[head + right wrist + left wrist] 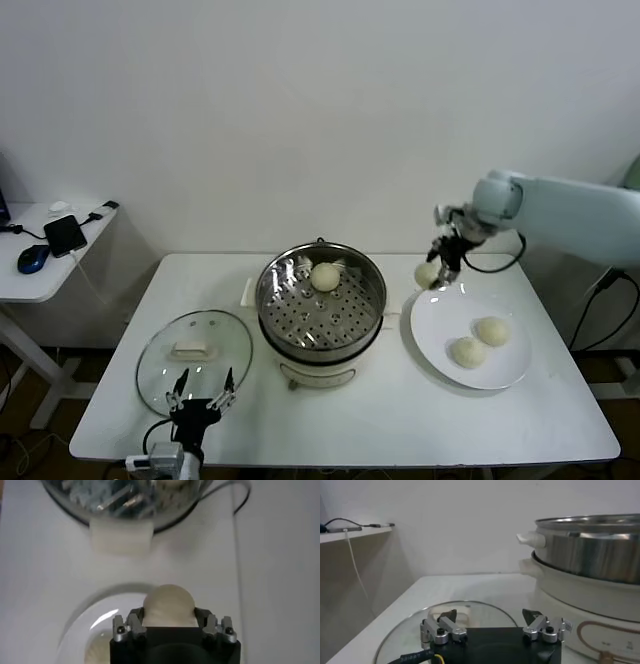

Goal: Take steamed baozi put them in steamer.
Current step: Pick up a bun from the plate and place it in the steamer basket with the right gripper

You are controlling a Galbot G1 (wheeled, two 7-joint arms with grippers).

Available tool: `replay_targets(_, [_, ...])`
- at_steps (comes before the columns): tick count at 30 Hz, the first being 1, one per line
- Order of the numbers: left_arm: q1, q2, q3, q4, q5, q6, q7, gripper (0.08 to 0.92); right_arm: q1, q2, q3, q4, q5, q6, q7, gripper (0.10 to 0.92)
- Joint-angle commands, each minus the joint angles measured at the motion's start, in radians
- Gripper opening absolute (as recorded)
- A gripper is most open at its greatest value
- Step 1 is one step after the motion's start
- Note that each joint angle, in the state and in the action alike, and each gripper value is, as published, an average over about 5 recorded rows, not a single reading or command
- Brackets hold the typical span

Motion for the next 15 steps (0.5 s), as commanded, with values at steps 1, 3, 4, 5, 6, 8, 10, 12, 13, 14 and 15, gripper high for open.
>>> replay_targets(1, [-0.001, 0.001, 0.001, -0.003, 0.0, 0.001, 0.0, 0.823, 0.297, 0.152, -0.056, 0.222, 0.352, -0.104, 0.083, 0.675])
replay_targets(3, [-0.003, 0.002, 0.001, -0.005, -0.001, 0.001, 0.001, 0.823, 0.259, 0.212, -0.013, 0.251, 0.407, -0.144, 0.138, 0.672])
replay_targets(4, [-0.004, 0.002, 0.002, -0.007, -0.002, 0.003, 0.002, 0.823, 0.233, 0.242, 0.006, 0.259, 0.425, -0.162, 0.165, 0.673])
replay_targets(5, [-0.004, 0.002, 0.002, -0.01, -0.002, 0.004, 0.002, 0.823, 0.208, 0.265, 0.018, 0.259, 0.432, -0.173, 0.181, 0.674])
replay_targets(6, [-0.004, 0.001, 0.003, -0.013, -0.002, 0.005, 0.003, 0.823, 0.176, 0.29, 0.028, 0.253, 0.436, -0.184, 0.198, 0.675])
replay_targets(8, [-0.004, -0.001, 0.003, -0.02, -0.003, 0.008, 0.004, 0.823, 0.116, 0.329, 0.04, 0.233, 0.434, -0.199, 0.222, 0.676])
replay_targets(10, [-0.002, -0.002, 0.002, -0.026, -0.004, 0.009, 0.005, 0.823, 0.054, 0.364, 0.046, 0.201, 0.422, -0.209, 0.239, 0.674])
replay_targets(12, [0.0, -0.002, 0.001, -0.029, -0.005, 0.009, 0.005, 0.823, -0.001, 0.393, 0.05, 0.158, 0.4, -0.215, 0.255, 0.672])
replay_targets(13, [0.002, -0.002, 0.001, -0.031, -0.005, 0.008, 0.005, 0.823, -0.028, 0.406, 0.052, 0.134, 0.386, -0.217, 0.261, 0.672])
replay_targets(14, [0.003, -0.002, 0.001, -0.032, -0.005, 0.007, 0.005, 0.823, -0.057, 0.421, 0.053, 0.107, 0.369, -0.219, 0.267, 0.672])
replay_targets(15, [0.004, -0.002, 0.001, -0.033, -0.005, 0.007, 0.005, 0.823, -0.083, 0.433, 0.054, 0.08, 0.349, -0.221, 0.27, 0.672])
